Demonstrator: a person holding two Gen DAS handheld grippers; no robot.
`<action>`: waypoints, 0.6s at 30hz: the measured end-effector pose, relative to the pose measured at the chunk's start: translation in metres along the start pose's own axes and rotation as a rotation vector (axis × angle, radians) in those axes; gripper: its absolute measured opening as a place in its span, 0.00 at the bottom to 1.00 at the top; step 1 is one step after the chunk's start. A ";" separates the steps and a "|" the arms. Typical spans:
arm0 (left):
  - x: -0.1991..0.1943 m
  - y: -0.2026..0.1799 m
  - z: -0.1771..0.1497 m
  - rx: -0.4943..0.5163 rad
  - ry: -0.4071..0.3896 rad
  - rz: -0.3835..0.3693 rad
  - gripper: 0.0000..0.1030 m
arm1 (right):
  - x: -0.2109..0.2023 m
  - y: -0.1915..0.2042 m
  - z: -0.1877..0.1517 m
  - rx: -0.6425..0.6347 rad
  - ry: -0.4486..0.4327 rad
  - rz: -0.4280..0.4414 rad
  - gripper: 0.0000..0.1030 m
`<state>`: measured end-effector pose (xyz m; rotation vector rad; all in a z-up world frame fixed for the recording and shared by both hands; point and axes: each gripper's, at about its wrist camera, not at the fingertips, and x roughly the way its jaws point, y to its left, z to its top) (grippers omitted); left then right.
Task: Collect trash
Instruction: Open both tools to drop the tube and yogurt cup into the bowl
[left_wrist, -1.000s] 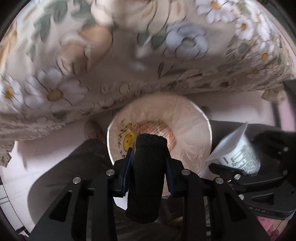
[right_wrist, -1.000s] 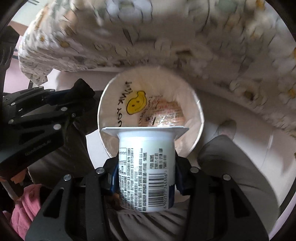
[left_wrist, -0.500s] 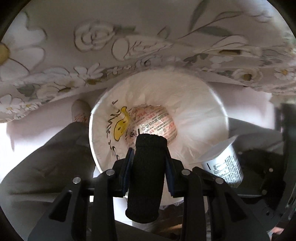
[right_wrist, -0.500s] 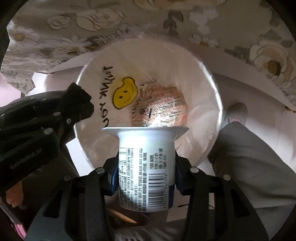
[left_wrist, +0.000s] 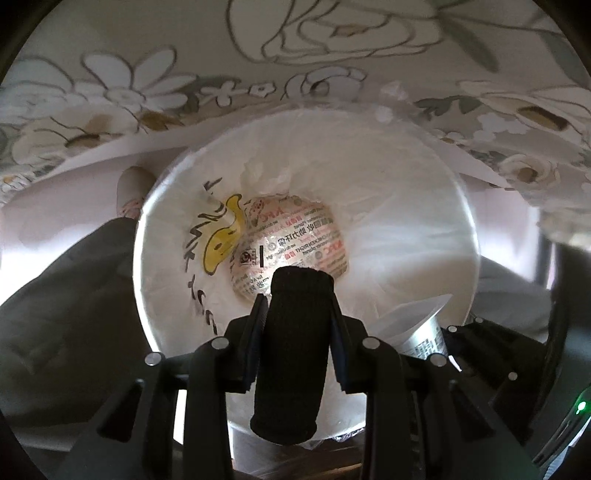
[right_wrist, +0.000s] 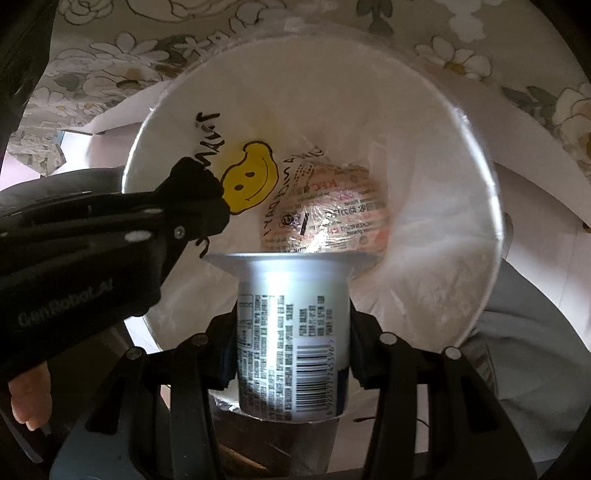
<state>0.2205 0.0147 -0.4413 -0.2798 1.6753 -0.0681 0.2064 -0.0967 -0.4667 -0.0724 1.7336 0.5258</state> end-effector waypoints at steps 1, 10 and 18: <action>0.002 0.002 0.000 -0.002 0.004 -0.001 0.33 | 0.002 0.000 0.001 0.000 0.003 0.000 0.47; 0.011 0.010 0.003 -0.050 0.017 -0.009 0.57 | 0.006 -0.007 0.007 0.037 0.006 -0.023 0.64; 0.004 0.009 0.002 -0.036 0.011 0.000 0.57 | 0.003 0.000 0.006 0.005 0.001 -0.033 0.64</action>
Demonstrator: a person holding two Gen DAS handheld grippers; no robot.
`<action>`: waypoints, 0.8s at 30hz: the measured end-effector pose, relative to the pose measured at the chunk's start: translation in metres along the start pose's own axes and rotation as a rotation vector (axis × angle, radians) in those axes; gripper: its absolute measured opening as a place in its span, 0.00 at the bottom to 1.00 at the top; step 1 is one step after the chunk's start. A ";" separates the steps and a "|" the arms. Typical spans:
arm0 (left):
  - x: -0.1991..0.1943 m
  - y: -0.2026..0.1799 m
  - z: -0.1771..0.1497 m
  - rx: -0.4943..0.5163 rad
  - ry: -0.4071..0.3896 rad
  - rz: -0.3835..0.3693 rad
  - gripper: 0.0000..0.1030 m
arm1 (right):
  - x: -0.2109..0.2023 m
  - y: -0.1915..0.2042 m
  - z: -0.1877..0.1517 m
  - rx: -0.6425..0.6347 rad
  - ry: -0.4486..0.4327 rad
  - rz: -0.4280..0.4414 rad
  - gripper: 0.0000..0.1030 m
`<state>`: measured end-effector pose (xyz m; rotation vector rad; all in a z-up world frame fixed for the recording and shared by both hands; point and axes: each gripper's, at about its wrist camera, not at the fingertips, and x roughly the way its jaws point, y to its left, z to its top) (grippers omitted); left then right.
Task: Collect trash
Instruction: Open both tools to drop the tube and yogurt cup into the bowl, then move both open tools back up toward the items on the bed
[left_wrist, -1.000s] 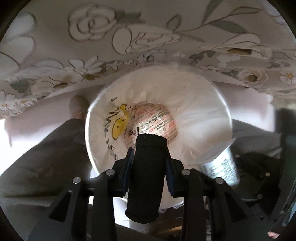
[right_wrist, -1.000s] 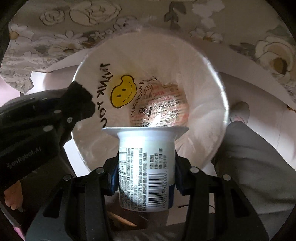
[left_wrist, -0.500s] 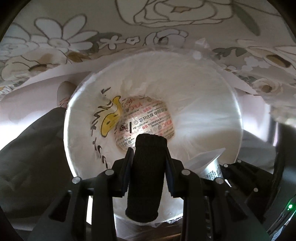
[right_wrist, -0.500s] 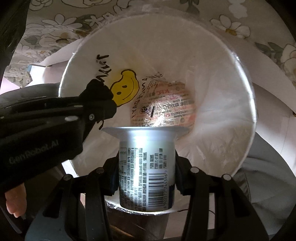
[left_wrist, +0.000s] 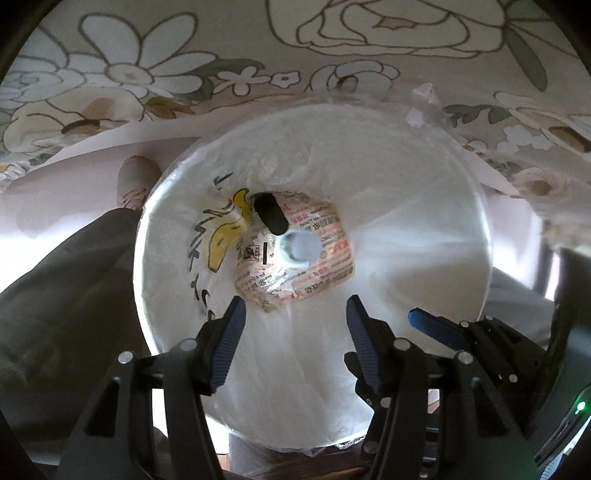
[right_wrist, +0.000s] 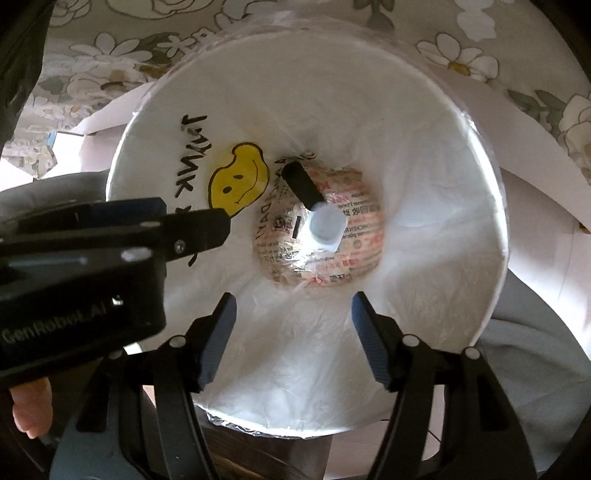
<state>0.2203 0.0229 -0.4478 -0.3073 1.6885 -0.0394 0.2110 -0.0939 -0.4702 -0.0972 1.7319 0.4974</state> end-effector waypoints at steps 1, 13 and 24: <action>-0.001 0.001 0.000 -0.001 -0.002 0.000 0.57 | 0.000 0.000 0.000 -0.002 -0.001 -0.002 0.64; -0.025 -0.003 -0.011 0.016 -0.030 0.005 0.57 | -0.021 0.001 -0.009 -0.002 -0.044 0.000 0.64; -0.088 -0.013 -0.035 0.115 -0.135 0.042 0.57 | -0.087 0.006 -0.036 -0.052 -0.136 0.002 0.63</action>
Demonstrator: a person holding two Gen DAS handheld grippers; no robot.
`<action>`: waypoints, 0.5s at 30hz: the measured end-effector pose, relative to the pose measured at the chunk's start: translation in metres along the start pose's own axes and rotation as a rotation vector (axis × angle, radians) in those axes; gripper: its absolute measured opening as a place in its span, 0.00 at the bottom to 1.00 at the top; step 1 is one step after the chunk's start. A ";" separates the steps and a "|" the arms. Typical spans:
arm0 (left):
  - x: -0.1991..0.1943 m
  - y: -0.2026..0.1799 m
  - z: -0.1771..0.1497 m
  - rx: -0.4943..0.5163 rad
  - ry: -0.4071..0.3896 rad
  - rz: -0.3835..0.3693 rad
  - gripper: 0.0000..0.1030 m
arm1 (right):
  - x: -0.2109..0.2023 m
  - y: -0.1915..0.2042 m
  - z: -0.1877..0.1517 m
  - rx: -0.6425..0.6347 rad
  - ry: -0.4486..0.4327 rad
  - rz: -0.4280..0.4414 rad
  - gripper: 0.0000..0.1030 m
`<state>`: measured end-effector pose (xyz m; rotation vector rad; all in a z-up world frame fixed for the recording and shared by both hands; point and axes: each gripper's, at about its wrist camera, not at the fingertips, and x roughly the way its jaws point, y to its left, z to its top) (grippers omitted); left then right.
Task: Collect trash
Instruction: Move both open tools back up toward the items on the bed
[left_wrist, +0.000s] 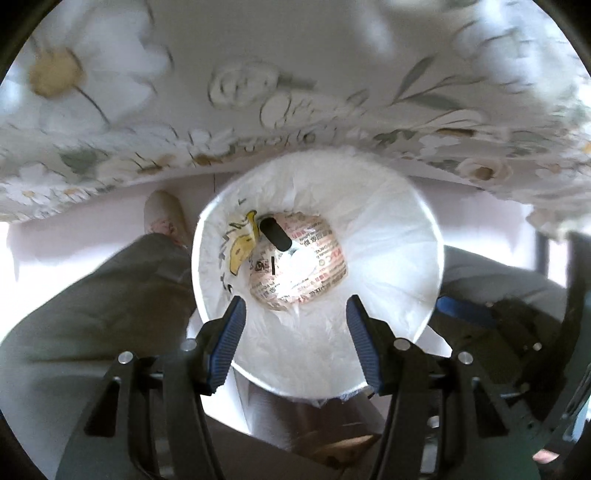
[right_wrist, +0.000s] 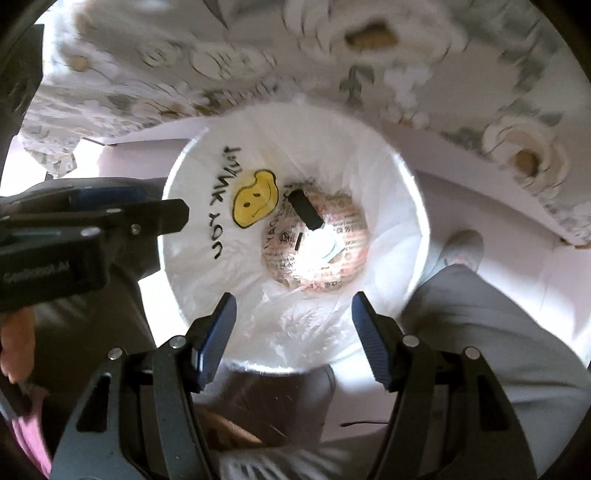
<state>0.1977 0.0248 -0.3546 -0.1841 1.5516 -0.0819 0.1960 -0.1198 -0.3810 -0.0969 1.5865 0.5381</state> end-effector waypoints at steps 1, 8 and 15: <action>-0.007 -0.002 -0.001 0.013 -0.015 0.009 0.57 | -0.011 0.002 -0.002 -0.012 -0.016 -0.001 0.63; -0.075 -0.017 0.000 0.079 -0.119 0.020 0.57 | -0.071 0.012 -0.007 -0.085 -0.097 0.009 0.63; -0.148 -0.029 0.010 0.120 -0.240 0.003 0.57 | -0.136 0.021 -0.007 -0.144 -0.198 -0.011 0.63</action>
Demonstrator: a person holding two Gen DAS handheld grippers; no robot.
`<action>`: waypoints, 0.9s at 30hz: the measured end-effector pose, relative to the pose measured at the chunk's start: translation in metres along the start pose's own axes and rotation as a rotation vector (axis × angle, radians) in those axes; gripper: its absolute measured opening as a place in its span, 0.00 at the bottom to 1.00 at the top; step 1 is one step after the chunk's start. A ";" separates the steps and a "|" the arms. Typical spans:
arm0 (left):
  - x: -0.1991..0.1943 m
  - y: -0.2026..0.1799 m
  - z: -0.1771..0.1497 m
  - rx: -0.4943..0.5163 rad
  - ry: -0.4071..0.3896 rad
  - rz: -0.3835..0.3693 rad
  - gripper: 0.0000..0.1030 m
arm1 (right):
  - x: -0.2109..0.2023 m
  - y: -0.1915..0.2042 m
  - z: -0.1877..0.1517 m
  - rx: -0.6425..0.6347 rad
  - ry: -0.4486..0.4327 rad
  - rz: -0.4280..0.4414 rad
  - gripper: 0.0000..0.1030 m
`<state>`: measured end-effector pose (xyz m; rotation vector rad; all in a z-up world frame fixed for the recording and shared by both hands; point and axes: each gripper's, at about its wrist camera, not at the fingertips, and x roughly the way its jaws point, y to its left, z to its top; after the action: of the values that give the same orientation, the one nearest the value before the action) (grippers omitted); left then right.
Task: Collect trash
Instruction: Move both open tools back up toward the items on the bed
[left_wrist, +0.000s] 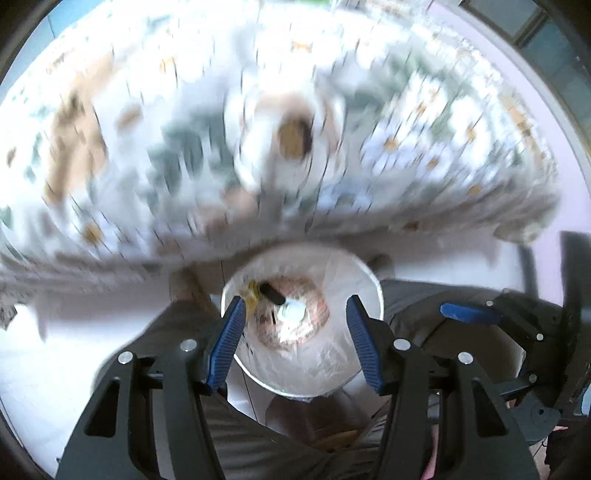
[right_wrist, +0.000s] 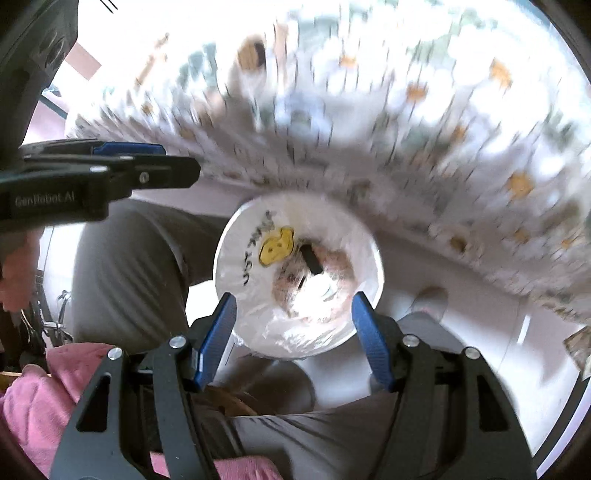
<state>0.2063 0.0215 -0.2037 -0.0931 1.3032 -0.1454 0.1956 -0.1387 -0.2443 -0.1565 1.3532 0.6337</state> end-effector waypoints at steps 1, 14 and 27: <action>-0.008 0.000 0.004 0.007 -0.017 0.005 0.57 | -0.009 0.000 0.002 -0.005 -0.015 -0.005 0.63; -0.082 -0.009 0.065 0.079 -0.177 0.048 0.57 | -0.125 -0.006 0.061 -0.058 -0.253 -0.098 0.63; -0.089 -0.013 0.153 0.108 -0.241 0.089 0.57 | -0.164 -0.032 0.164 -0.066 -0.390 -0.195 0.63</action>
<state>0.3304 0.0208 -0.0768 0.0387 1.0554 -0.1243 0.3394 -0.1451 -0.0601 -0.2036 0.9288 0.5126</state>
